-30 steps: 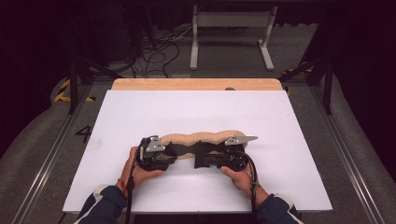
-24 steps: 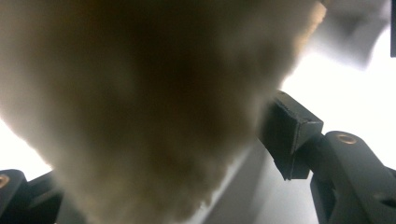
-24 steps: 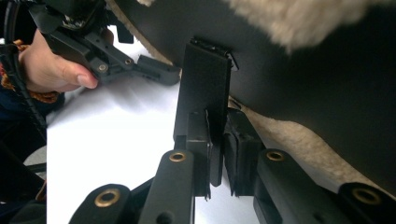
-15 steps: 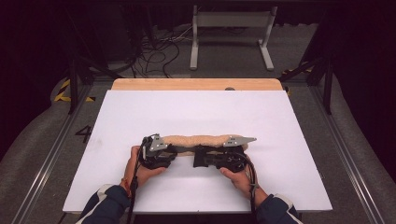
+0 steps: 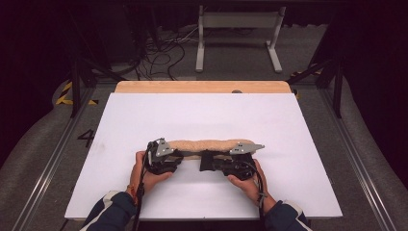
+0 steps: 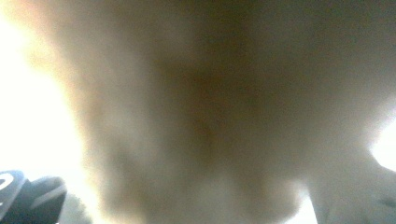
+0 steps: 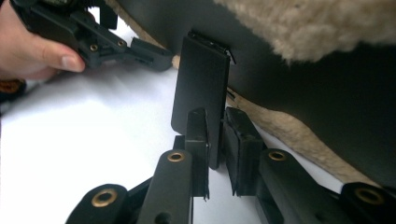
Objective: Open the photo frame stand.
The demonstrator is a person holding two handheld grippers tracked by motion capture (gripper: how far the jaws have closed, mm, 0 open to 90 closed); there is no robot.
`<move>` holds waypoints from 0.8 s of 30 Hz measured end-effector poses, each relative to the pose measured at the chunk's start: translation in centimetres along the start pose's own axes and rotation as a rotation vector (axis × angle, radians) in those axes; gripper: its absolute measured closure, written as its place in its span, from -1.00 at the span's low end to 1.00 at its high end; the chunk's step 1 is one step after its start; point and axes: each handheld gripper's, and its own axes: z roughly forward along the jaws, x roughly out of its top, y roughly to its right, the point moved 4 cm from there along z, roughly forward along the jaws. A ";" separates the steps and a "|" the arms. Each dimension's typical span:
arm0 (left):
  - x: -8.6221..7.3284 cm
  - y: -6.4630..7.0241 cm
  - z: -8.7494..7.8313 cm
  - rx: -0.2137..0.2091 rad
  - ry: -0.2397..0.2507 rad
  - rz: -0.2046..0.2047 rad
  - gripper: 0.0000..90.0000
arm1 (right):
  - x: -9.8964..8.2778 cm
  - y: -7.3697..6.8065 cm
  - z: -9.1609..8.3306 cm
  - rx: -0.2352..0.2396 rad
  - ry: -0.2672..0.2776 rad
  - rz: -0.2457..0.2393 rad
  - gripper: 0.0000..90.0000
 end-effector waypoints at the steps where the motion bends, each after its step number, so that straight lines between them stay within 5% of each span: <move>1: 0.0 0.0 0.0 -0.004 0.000 0.002 -0.04 | 0.1 -0.1 -0.2 -0.007 -0.005 -0.021 0.85; 9: -0.3 0.0 -0.3 -0.017 0.009 0.032 -0.02 | 0.3 -0.6 -1.6 -0.061 -0.022 -0.147 0.98; 13: -0.3 -0.4 -1.4 -0.047 0.068 0.019 -0.09 | 0.2 -0.9 -2.5 -0.085 -0.024 -0.185 1.00; 17: -0.5 -1.0 -2.8 -0.066 0.118 -0.002 -0.15 | 0.0 -0.7 -3.6 -0.101 -0.006 -0.184 1.00; 24: -1.0 -1.7 -4.2 -0.062 0.129 0.003 -0.24 | -0.3 -0.1 -5.6 -0.139 0.035 -0.170 1.00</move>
